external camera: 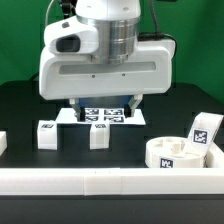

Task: Assemble stool

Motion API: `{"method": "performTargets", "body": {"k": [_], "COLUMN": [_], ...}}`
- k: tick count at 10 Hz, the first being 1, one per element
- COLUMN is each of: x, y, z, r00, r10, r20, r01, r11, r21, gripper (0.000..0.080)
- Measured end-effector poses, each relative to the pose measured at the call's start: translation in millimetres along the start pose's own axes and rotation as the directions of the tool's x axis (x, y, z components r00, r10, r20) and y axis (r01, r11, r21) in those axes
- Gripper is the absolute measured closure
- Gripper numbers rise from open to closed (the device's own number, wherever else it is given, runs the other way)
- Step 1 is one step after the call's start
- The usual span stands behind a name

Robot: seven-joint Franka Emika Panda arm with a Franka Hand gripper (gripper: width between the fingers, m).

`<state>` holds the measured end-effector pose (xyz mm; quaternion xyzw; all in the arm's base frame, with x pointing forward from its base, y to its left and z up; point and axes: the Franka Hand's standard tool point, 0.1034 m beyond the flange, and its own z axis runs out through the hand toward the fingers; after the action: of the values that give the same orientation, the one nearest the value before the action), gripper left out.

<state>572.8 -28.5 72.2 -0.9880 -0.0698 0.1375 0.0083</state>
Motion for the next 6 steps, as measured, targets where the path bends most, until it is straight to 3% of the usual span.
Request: {"method": "performTargets", "body": {"k": [2,6], "x": [-5.3,-26.4], "y": [-5.4,1.2], "z": [3.6,26.6], "r00": [0.989,0.909], "r10": [-0.009,0.121], "r20": [0.145,0.398], "r01": [0.005,-0.139], "r11": [1.0,0.99], "r21": [0.029,0.017], "gripper": [0.015,0.015]}}
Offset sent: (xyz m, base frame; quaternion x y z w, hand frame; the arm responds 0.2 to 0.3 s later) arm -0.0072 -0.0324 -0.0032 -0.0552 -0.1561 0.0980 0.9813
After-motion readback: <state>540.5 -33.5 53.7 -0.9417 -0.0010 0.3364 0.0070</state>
